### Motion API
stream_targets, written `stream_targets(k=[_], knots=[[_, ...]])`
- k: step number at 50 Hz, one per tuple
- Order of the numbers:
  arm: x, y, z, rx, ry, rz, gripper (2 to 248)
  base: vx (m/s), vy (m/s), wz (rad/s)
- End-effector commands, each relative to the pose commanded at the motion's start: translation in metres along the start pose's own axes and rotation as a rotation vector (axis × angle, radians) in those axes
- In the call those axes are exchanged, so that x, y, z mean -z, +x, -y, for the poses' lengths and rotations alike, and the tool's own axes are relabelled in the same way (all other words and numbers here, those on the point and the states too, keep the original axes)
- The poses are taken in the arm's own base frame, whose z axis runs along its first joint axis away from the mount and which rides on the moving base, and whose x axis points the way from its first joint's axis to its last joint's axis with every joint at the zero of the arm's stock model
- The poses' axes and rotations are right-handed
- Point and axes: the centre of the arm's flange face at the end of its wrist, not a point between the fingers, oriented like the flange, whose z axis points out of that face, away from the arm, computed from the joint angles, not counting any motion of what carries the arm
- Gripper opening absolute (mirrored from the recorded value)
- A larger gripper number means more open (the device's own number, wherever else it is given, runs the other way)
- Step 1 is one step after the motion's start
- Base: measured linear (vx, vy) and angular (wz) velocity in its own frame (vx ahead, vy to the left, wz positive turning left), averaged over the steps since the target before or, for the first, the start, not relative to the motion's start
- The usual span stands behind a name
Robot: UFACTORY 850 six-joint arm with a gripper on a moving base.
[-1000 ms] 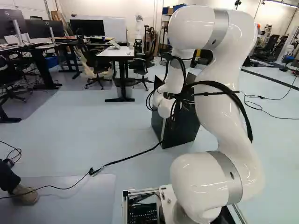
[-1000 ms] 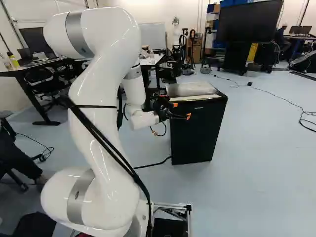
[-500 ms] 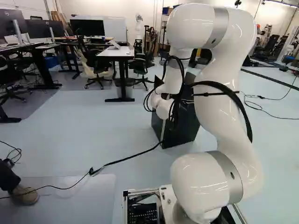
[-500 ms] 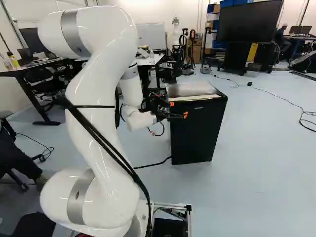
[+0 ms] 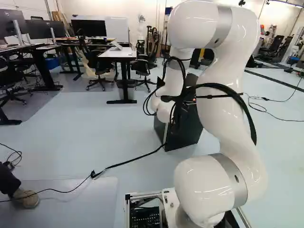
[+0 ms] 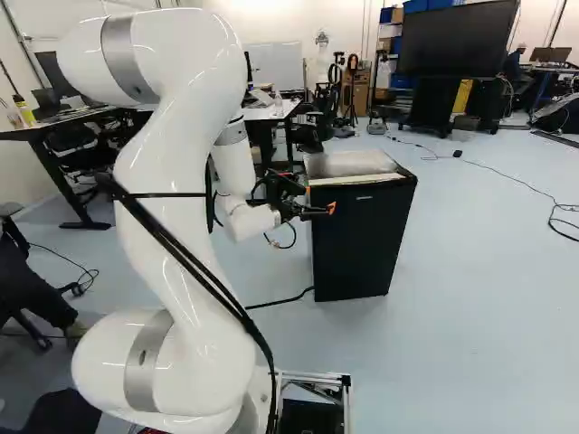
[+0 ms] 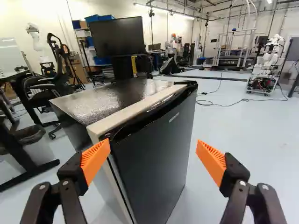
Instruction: Open the fridge door
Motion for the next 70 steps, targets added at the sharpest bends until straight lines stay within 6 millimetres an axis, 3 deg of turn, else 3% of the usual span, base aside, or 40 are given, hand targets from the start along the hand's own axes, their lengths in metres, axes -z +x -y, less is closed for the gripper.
stream_targets(k=[28, 51, 70], knots=[[0.013, -0.002, 0.017, 0.014, 0.077, 0.004, 247, 0.0, 0.0, 0.0], [0.007, -0.021, 0.025, 0.036, 0.093, 0.024, 247, 0.0, 0.0, 0.0], [0.001, -0.024, 0.031, 0.033, 0.093, 0.022, 247, 0.0, 0.0, 0.0]])
